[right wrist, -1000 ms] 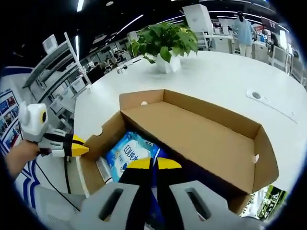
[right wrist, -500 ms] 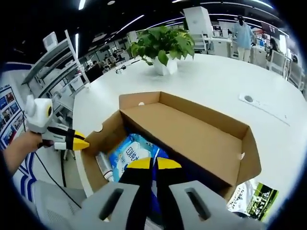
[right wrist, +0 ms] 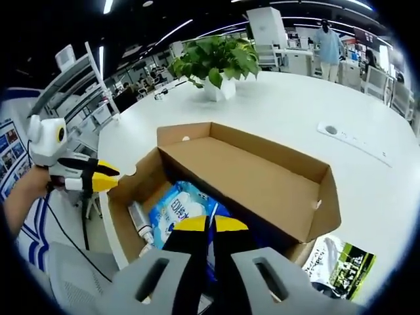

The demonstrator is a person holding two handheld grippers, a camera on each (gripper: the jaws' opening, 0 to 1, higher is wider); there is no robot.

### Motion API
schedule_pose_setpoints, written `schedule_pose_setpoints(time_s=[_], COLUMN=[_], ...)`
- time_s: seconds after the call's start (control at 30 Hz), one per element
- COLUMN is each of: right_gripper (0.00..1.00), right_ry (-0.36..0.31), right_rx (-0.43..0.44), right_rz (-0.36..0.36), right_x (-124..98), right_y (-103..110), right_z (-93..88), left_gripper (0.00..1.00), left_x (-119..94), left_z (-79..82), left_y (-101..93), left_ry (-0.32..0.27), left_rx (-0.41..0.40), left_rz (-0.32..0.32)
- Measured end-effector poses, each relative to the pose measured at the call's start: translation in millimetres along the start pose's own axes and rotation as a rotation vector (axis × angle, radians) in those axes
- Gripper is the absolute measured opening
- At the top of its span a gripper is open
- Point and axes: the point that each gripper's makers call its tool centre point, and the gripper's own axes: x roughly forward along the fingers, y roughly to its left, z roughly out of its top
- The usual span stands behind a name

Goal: Operate the shoe box by opening the lid, removing the specified soft item, and placing it in the target area until the item is outside and the box remains undamaged.

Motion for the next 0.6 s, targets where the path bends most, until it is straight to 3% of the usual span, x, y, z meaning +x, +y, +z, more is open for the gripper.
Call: schedule_pose_setpoints(time_s=[0.33,0.6], right_gripper=[0.00,0.00], right_ry=[0.017,0.026], right_rx=[0.002,0.000], right_rz=[-0.003,-0.006], right_x=[1,1], right_y=[-13,-18], right_z=[-8.2,-13.3], left_gripper=[0.20,0.20], left_x=[34,54], left_z=[-24.0,-35.4], left_y=[-17.7,-27.9], left_ry=[0.138,0.224], left_rx=[0.064,0.045], left_rz=[-0.064,-0.097])
